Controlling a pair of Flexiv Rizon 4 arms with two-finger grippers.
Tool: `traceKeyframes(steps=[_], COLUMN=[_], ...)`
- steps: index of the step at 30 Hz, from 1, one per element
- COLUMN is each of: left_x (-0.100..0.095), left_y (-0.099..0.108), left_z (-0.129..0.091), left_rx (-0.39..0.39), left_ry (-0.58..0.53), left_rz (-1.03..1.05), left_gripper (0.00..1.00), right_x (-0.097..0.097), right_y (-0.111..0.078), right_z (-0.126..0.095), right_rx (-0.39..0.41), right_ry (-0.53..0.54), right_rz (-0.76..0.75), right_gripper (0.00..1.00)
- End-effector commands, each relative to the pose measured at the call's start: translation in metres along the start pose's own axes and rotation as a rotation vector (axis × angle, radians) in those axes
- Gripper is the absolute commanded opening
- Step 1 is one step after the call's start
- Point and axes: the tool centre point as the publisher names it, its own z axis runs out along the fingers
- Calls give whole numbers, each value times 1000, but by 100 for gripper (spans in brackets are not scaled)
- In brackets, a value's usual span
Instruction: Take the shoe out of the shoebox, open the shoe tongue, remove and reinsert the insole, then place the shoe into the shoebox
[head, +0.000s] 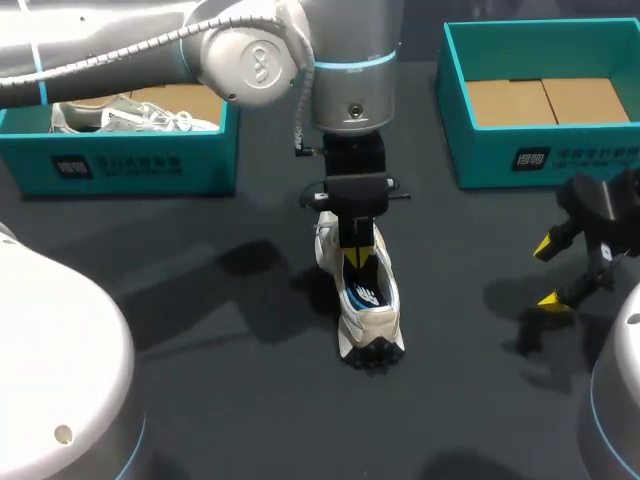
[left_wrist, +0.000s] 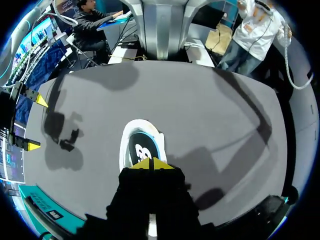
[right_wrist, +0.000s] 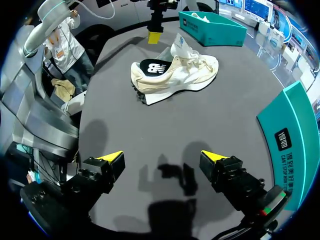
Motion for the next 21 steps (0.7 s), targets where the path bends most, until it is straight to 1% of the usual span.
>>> traceKeyframes(steps=[1,9,21], left_x=[-3,0,0], left_y=[4,9,15], left_z=[8,29,58], left_rx=[2,3,-21], left_ry=[77,82,90], left_rz=[2,30,46], left_gripper=[0,0,0], right_x=[2,2,2], right_y=[0,0,0], right_z=[0,0,0], right_rx=[2,2,2], right_ry=[-3,-3,-3], right_rz=[0,0,0], right_gripper=[100,100,100])
